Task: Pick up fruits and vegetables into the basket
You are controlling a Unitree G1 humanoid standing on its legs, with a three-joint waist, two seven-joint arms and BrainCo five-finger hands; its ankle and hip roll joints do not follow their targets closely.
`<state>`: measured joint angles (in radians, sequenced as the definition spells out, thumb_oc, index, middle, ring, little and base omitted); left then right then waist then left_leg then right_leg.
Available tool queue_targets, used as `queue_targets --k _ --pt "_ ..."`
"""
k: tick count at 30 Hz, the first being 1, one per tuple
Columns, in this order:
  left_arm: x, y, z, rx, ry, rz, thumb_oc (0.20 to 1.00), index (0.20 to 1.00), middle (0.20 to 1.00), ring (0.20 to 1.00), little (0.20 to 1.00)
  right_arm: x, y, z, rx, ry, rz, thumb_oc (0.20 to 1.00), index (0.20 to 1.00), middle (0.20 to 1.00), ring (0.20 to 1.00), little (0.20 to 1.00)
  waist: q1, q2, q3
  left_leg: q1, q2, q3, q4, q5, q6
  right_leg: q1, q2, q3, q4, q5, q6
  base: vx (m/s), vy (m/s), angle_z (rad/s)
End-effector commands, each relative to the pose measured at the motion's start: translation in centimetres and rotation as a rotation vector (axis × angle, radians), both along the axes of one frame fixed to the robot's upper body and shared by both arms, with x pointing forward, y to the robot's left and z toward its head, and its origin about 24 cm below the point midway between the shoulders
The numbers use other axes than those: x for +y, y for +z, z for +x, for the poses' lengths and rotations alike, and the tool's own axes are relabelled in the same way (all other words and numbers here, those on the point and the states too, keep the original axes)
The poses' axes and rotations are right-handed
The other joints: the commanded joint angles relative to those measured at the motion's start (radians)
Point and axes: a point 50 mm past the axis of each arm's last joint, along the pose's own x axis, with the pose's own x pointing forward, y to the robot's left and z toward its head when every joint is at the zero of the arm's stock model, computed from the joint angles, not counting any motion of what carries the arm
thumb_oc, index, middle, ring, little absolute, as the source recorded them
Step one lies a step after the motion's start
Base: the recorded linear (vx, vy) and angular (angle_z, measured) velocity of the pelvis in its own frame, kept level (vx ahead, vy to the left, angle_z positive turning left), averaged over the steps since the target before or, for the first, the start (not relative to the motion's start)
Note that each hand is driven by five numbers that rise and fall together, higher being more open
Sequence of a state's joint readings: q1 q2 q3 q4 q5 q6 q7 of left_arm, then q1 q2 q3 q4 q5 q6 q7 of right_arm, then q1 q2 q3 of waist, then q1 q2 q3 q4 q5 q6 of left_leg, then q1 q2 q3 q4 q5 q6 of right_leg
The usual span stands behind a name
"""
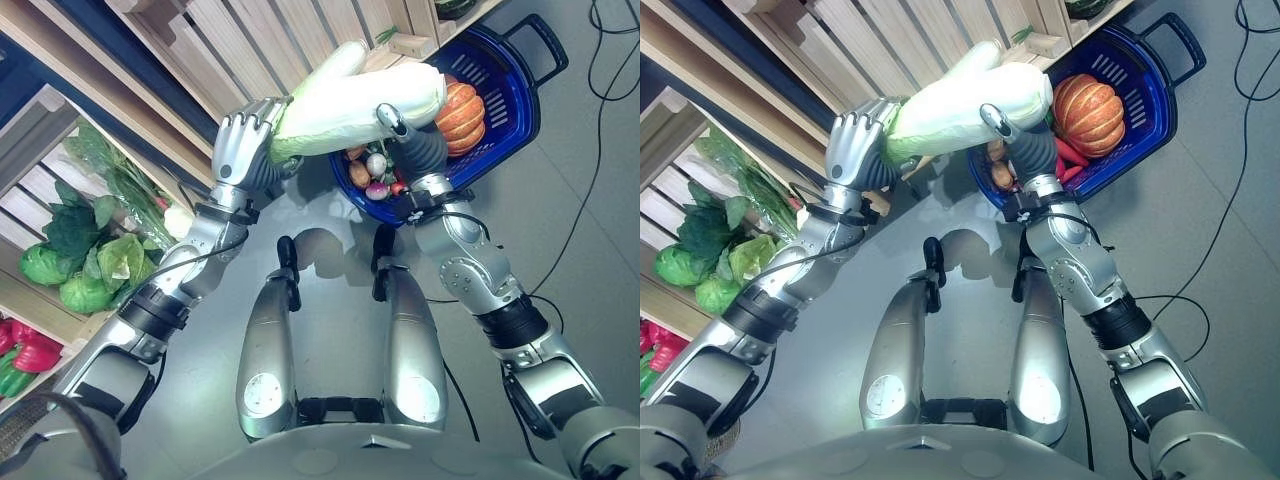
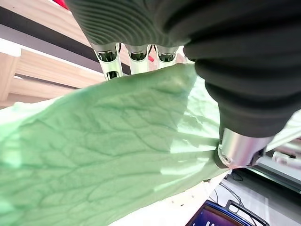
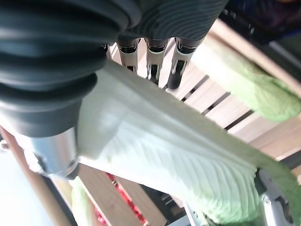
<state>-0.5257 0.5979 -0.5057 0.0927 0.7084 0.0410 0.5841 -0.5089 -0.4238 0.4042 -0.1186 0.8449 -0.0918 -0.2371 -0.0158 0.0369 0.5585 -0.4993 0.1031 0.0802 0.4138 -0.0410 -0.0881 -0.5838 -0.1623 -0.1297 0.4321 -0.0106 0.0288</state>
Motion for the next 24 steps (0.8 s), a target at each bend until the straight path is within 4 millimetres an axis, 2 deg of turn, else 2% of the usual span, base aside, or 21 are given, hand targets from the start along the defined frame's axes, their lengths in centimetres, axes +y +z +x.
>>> queue_targets --k 1,2,7,11,13,20,24 --pt "-3.0 1.2 -1.7 -0.087 -0.194 0.023 0.947 0.947 0.947 0.947 0.947 2.8 4.9 -2.4 -0.247 0.237 0.101 0.200 0.200 0.200 0.200 0.200 0.013 -0.032 -0.039 -0.015 -0.049 0.059 -0.015 -0.044 0.060 0.047 -0.029 -0.028 -0.017 -0.057 0.080 -0.02 -0.056 0.01" --pt "-3.0 1.1 -1.6 -0.066 -0.209 0.004 1.000 1.000 1.000 1.000 1.000 2.9 5.3 -2.5 -0.256 0.257 0.120 0.200 0.200 0.200 0.200 0.200 0.015 -0.032 -0.039 -0.018 -0.050 0.058 -0.021 -0.035 0.062 0.045 -0.029 -0.029 -0.022 -0.049 0.079 -0.03 -0.055 0.02" --pt "-3.0 -0.3 -1.8 0.063 -0.260 -0.081 1.000 1.000 1.000 1.000 1.000 2.0 6.8 -3.2 -0.349 0.252 0.174 0.200 0.200 0.200 0.200 0.200 0.019 -0.029 -0.039 -0.011 -0.049 0.060 -0.031 -0.039 0.062 0.049 -0.026 -0.033 -0.024 -0.054 0.082 -0.02 -0.034 0.03" --pt "-2.4 -1.4 -1.9 0.063 -0.200 -0.104 1.000 1.000 1.000 1.000 1.000 -0.2 8.0 -4.0 -0.465 0.160 0.215 0.200 0.200 0.200 0.200 0.200 0.006 -0.026 -0.039 -0.009 -0.047 0.064 -0.037 -0.039 0.062 0.045 -0.021 -0.030 -0.024 -0.055 0.082 0.00 0.000 0.00" --pt "-1.0 -1.7 -1.6 0.064 -0.128 -0.163 1.000 1.000 1.000 1.000 1.000 -2.4 8.7 -4.9 -0.560 0.065 0.246 0.200 0.200 0.200 0.200 0.200 -0.012 -0.027 -0.039 -0.010 -0.042 0.070 -0.039 -0.041 0.062 0.040 -0.015 -0.025 -0.024 -0.058 0.081 -0.03 0.005 -0.02" --pt "3.0 -0.8 -1.5 0.001 0.014 -0.318 1.000 1.000 1.000 1.000 1.000 -7.9 9.3 -7.7 -0.778 -0.299 0.245 0.200 0.200 0.200 0.200 0.200 -0.061 -0.018 -0.039 -0.019 -0.029 0.091 -0.030 -0.045 0.058 0.016 -0.001 -0.011 -0.004 -0.068 0.072 -0.02 0.035 -0.07" --pt "4.2 -0.6 -1.9 0.000 0.031 -0.394 1.000 1.000 1.000 1.000 1.000 -10.1 9.3 -8.9 -0.844 -0.504 0.202 0.200 0.200 0.200 0.200 0.200 -0.081 -0.011 -0.039 -0.026 -0.026 0.104 -0.027 -0.046 0.054 0.004 0.004 -0.003 0.002 -0.073 0.065 -0.02 0.044 -0.15"
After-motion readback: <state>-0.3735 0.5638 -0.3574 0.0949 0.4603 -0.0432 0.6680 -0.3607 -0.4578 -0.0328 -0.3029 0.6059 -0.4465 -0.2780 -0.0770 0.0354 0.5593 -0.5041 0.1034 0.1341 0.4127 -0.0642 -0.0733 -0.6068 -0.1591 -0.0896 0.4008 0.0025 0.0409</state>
